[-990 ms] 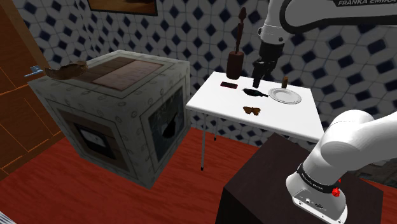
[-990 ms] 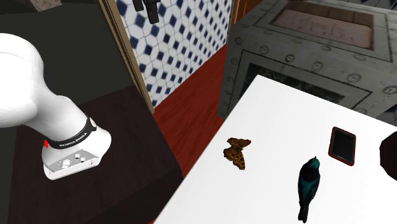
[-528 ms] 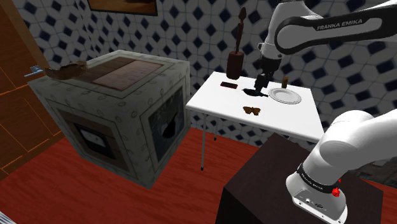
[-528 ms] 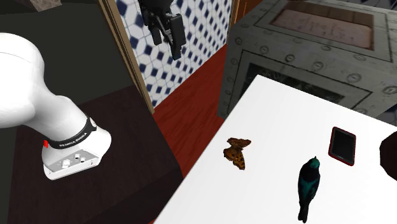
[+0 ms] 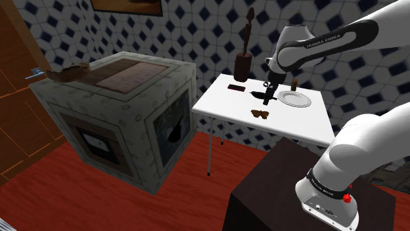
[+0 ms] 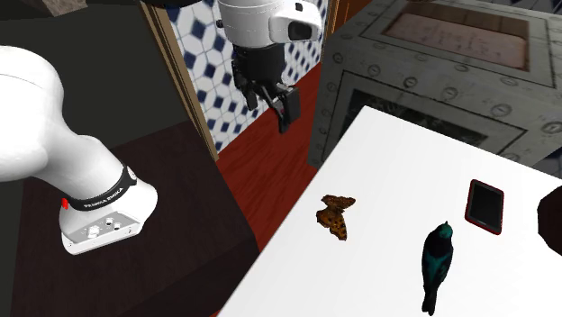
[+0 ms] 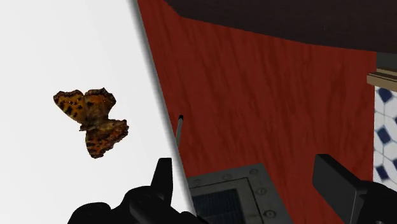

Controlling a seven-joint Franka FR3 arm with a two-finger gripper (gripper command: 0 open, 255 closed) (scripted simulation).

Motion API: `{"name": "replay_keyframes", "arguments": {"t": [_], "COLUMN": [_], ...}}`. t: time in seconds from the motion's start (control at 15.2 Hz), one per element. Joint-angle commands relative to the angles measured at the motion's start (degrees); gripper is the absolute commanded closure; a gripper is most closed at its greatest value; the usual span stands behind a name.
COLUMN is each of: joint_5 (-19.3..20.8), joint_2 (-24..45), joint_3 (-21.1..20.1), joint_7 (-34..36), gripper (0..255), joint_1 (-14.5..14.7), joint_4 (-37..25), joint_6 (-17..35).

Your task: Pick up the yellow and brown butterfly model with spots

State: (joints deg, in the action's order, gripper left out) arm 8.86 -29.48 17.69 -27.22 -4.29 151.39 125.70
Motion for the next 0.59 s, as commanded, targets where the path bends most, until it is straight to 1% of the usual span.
{"name": "replay_keyframes", "arguments": {"t": [0.0,0.13,0.26,0.4,0.53], "joint_5": [0.1,-0.5,-2.0,-4.7,-8.9], "joint_2": [3.5,7.8,12.4,17.3,22.6], "joint_3": [2.5,5.1,7.8,10.4,12.7], "joint_7": [-3.6,-7.4,-11.7,-16.7,-22.6], "gripper": [0,0,0,0,0], "joint_1": [0.1,0.6,1.4,2.5,3.8], "joint_4": [0.2,-0.4,-1.5,-2.9,-4.8], "joint_6": [4.2,8.1,11.9,15.4,18.5]}}
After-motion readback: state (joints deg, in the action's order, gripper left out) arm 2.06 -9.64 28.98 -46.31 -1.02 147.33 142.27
